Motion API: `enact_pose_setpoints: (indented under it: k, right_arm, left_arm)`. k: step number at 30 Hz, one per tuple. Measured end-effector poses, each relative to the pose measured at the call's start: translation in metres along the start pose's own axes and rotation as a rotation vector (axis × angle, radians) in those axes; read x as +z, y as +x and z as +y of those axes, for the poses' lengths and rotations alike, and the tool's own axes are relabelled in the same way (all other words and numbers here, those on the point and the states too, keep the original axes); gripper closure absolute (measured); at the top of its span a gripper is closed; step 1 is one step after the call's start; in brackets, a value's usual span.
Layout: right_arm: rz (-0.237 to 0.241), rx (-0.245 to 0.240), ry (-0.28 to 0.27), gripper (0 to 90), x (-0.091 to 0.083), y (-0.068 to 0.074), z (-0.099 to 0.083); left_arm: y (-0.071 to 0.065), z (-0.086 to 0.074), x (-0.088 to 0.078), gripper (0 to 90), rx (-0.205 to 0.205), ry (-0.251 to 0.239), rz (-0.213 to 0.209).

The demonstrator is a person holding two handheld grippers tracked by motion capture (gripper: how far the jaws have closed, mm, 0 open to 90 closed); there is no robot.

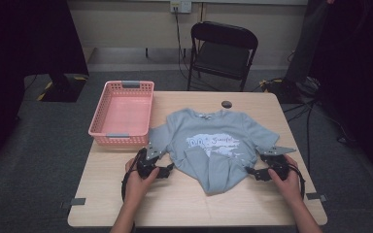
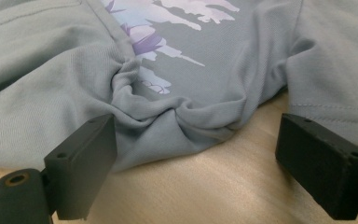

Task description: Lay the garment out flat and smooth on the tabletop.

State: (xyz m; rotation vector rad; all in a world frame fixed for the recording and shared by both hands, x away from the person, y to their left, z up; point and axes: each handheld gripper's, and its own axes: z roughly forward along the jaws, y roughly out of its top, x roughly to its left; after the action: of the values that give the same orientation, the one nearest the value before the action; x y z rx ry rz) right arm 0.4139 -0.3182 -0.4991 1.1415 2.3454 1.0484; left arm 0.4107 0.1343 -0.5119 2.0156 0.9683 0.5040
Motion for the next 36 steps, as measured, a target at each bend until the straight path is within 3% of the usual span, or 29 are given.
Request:
enact_pose_setpoints:
  k: [2,6,12,13,15,17,20,26,31,32,34,36]
  right_arm:
    - [-0.002,0.013,-0.003,13.3,-0.001,0.0,0.001]
    - [0.004,-0.006,-0.041,13.1,-0.008,0.004,0.009]
    - [0.034,-0.042,-0.056,12.8,-0.009,0.018,0.04]
    - [0.049,-0.065,-0.057,18.4,-0.006,0.025,0.05]
    - [0.059,-0.077,-0.056,21.4,-0.003,0.028,0.055]
    - [0.069,-0.091,-0.059,24.9,0.003,0.035,0.064]
    - [0.104,-0.065,-0.064,30.8,0.016,0.043,0.074]
    - [0.114,-0.062,-0.01,46.3,0.049,0.055,0.092]
    - [0.093,-0.085,0.033,53.4,0.065,0.06,0.098]
    - [0.108,-0.069,0.051,57.8,0.072,0.059,0.099]
    - [0.129,-0.062,0.057,58.1,0.076,0.059,0.099]
    - [0.143,-0.072,0.078,61.9,0.083,0.062,0.098]
  left_arm:
    - [0.0,0.0,0.0,14.7,0.001,-0.001,0.0]
    - [0.0,0.0,0.0,14.6,0.001,0.0,0.0]
    - [0.0,0.0,0.0,14.6,0.004,0.0,0.001]
    - [0.0,0.0,0.0,14.6,0.001,0.0,-0.001]
    - [0.0,0.0,0.0,14.6,0.001,0.0,0.0]
    - [0.0,0.0,0.0,14.6,0.004,0.0,0.001]
    - [0.0,0.0,0.0,14.6,0.003,0.0,0.0]
    - [0.0,0.0,0.0,14.5,0.002,0.0,0.0]
    - [0.0,0.0,0.0,14.5,0.003,-0.001,0.001]
    - [0.0,0.0,0.0,14.5,0.003,0.0,0.002]
    - [0.0,0.0,0.0,14.5,0.002,0.0,0.003]
    - [0.0,0.0,0.0,14.5,0.003,0.0,0.003]
